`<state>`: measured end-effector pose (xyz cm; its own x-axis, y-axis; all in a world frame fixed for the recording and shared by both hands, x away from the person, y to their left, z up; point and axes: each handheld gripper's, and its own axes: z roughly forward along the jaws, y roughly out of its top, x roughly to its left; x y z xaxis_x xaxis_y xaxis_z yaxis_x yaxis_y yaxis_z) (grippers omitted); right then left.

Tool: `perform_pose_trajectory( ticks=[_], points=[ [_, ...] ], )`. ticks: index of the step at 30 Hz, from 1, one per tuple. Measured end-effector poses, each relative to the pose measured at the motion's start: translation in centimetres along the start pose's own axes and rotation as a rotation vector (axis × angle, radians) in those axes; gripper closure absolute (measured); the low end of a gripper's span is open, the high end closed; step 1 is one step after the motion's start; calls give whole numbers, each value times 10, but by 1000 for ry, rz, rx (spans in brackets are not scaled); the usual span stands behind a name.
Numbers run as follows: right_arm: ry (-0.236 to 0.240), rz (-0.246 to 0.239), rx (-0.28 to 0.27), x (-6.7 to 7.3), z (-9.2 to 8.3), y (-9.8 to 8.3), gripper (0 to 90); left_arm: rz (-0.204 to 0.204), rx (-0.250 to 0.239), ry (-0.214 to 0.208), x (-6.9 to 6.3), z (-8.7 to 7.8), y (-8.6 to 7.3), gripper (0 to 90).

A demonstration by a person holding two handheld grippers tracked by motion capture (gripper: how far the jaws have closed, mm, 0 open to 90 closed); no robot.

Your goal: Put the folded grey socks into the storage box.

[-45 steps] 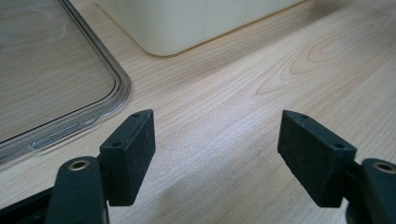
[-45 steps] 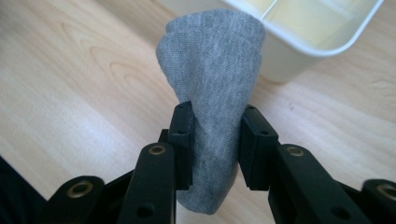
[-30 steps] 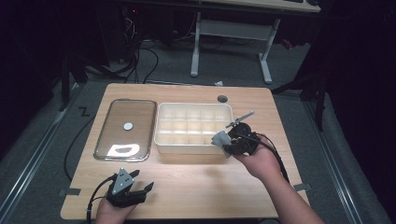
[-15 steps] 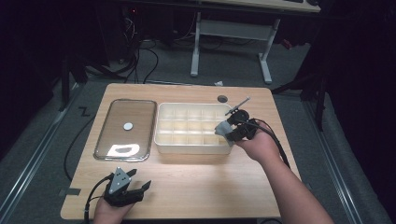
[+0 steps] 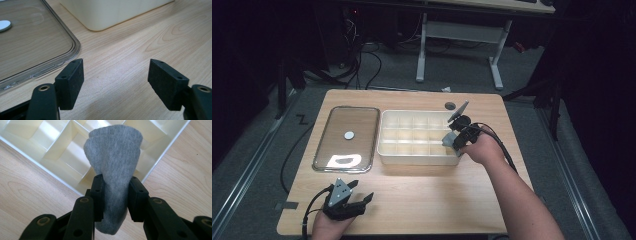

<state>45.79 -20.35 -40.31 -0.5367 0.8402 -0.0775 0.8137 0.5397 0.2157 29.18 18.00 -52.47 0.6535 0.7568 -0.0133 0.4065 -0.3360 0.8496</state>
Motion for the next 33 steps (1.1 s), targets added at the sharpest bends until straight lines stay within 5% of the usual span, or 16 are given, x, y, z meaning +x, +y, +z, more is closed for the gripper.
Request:
perform_pose_trajectory(
  ticks=[15, 33],
  points=[
    [23, 2, 55, -10, 13, 9, 705, 0, 2, 2, 1, 2, -1, 298],
    [43, 12, 146, -6, 34, 15, 720, -3, 4, -1, 1, 2, -1, 299]
  ],
)
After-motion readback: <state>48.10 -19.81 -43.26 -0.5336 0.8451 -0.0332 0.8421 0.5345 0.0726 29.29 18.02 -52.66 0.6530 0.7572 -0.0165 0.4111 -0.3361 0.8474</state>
